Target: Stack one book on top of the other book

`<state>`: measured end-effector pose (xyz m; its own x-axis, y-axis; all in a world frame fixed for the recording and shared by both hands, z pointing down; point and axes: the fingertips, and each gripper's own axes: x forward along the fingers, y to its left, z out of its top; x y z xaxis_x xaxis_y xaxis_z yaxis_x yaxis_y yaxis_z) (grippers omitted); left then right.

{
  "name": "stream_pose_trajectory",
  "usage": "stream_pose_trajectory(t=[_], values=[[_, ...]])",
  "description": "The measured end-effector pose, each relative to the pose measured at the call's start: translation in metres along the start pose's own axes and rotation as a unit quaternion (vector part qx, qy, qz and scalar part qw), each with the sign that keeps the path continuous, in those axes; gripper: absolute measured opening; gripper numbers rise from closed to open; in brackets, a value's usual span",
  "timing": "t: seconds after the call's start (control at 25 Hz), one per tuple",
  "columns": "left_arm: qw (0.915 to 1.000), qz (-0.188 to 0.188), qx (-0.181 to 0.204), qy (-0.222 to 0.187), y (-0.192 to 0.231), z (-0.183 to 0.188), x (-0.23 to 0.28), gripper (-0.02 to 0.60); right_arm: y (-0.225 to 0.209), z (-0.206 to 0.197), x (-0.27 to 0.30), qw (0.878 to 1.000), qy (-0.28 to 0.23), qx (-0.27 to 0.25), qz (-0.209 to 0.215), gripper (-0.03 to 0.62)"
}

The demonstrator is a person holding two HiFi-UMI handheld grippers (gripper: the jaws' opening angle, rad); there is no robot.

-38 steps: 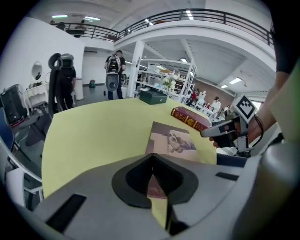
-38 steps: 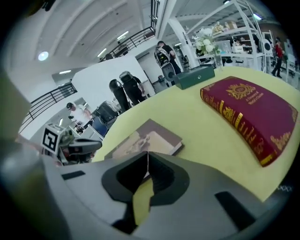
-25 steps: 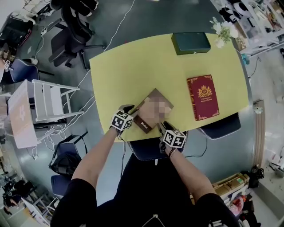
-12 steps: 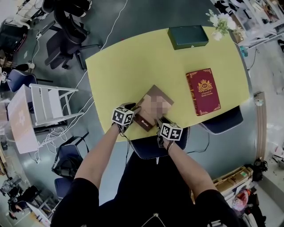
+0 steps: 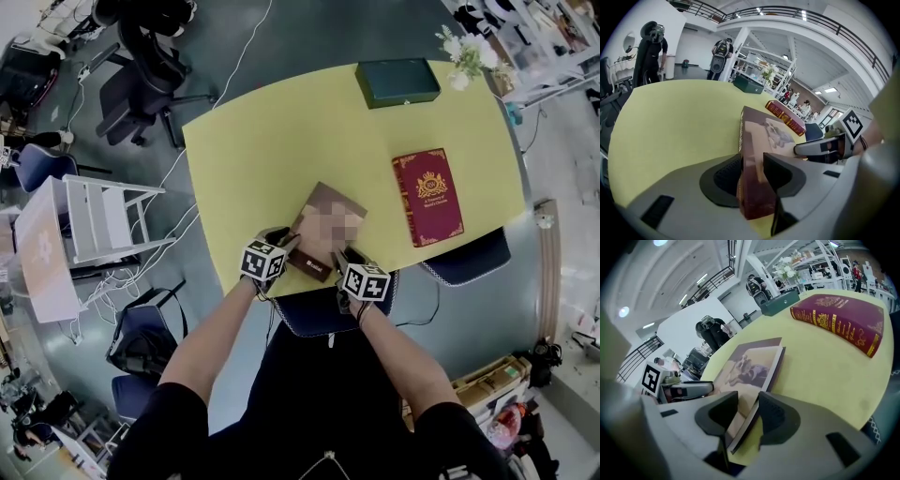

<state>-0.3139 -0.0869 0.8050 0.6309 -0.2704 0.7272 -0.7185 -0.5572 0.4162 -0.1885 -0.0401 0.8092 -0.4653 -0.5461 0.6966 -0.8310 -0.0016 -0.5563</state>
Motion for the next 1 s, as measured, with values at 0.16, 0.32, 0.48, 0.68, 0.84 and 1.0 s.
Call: stream_pose_trajectory(t=[0.16,0.32,0.48,0.68,0.84,1.0], values=[[0.9996,0.004,-0.011,-0.025,-0.012,0.007,-0.013,0.156,0.007,0.013,-0.015,1.000,-0.011,-0.028,0.009,0.147],[0.9983,0.010,-0.017,-0.056,-0.027,0.022,-0.028,0.156,0.015,0.030,-0.034,0.998,-0.024,-0.051,0.017,0.146],[0.9957,0.018,-0.031,-0.085,-0.041,0.038,-0.046,0.156,0.025,0.046,-0.052,0.996,-0.031,-0.077,0.023,0.146],[0.9922,0.034,-0.053,-0.108,-0.055,0.047,-0.063,0.152,0.035,0.063,-0.069,0.992,-0.029,-0.124,0.028,0.146],[0.9902,0.048,-0.064,-0.115,-0.069,0.050,-0.066,0.146,0.036,0.076,-0.083,0.987,-0.022,-0.155,0.030,0.144],[0.9861,0.066,-0.085,-0.126,-0.084,0.060,-0.061,0.144,0.026,0.090,-0.093,0.986,-0.010,-0.163,0.041,0.143]])
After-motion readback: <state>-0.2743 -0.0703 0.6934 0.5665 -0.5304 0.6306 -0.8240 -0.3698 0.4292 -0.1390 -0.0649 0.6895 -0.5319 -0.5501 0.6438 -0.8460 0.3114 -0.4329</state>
